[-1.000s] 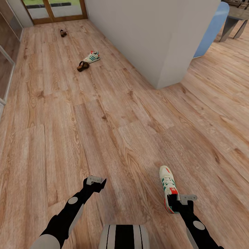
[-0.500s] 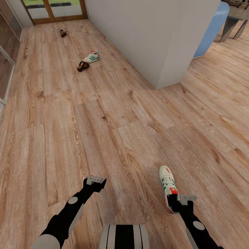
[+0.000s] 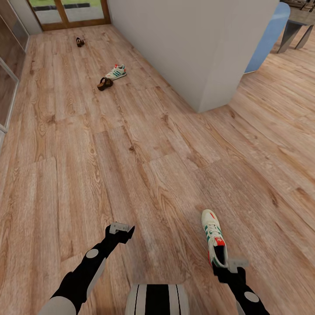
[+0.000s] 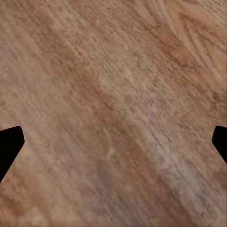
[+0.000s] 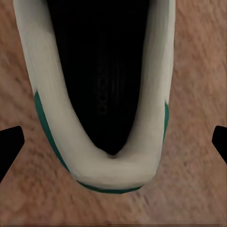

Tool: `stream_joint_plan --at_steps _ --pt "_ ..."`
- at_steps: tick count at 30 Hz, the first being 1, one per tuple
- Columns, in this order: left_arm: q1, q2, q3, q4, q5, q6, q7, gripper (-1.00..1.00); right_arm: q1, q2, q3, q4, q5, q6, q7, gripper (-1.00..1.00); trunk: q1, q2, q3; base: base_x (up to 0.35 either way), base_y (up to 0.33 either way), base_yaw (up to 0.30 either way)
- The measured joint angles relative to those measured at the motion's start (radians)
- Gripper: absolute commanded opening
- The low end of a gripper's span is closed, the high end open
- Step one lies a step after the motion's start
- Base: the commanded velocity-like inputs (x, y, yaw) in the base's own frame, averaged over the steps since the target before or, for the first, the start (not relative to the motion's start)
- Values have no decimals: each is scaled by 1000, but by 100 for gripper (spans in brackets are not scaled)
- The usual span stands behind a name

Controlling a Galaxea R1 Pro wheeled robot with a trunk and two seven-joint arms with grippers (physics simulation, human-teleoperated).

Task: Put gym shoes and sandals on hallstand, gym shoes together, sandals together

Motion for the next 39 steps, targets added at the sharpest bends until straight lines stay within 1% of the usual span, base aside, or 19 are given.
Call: stream_joint_plan --at_steps 29,37,39 --pt "0 0 0 0 1 -1 -1 100 0 1 -1 6 1 -1 -4 100 0 0 0 0 0 0" --pt "0 0 0 0 2 -1 -1 100 0 1 -1 4 1 0 -4 100 4 -2 -31 0 0 0" --pt "0 0 0 0 1 -1 -1 100 0 1 -1 4 1 0 -4 100 4 -2 -31 0 0 0"
